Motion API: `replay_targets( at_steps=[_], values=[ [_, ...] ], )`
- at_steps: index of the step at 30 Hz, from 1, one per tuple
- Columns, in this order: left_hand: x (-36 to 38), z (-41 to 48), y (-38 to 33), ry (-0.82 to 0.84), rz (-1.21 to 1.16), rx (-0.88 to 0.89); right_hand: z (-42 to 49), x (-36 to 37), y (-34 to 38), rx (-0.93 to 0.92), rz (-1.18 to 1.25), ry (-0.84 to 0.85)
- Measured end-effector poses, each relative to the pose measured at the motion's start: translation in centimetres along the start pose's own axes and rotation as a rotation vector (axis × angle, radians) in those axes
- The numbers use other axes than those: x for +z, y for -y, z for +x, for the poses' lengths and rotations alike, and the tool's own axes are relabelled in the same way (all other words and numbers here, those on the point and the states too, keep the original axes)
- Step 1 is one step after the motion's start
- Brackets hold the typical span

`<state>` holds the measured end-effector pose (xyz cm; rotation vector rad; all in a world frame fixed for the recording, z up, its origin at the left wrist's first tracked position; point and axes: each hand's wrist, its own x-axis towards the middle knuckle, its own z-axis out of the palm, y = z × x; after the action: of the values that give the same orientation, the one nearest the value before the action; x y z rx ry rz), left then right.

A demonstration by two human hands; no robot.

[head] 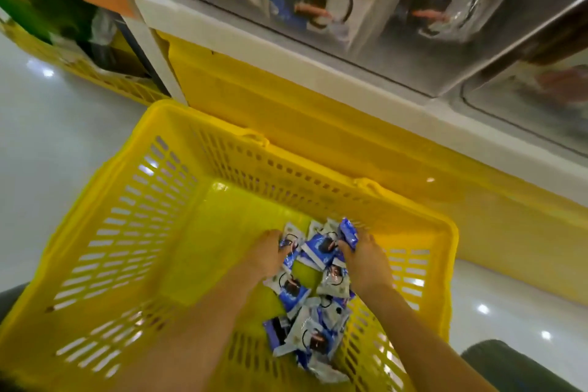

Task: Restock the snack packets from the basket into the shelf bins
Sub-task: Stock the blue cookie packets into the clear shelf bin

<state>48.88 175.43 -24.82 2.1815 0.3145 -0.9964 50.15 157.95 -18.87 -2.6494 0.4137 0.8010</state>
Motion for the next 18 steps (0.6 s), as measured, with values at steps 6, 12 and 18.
replay_targets(
  at_steps=[6, 12, 18],
  values=[
    [1.3, 1.0, -0.3, 0.006, -0.271, -0.133, 0.2, 0.5, -0.3, -0.032, -0.031, -0.031],
    [1.5, -0.9, -0.7, 0.006, -0.416, -0.186, -1.0, 0.7, -0.2, -0.136, 0.182, 0.021],
    [-0.2, -5.6, -2.2, 0.085, -0.783, -0.172, -4.0, 0.0, 1.7, -0.261, 0.223, -0.016]
  ],
)
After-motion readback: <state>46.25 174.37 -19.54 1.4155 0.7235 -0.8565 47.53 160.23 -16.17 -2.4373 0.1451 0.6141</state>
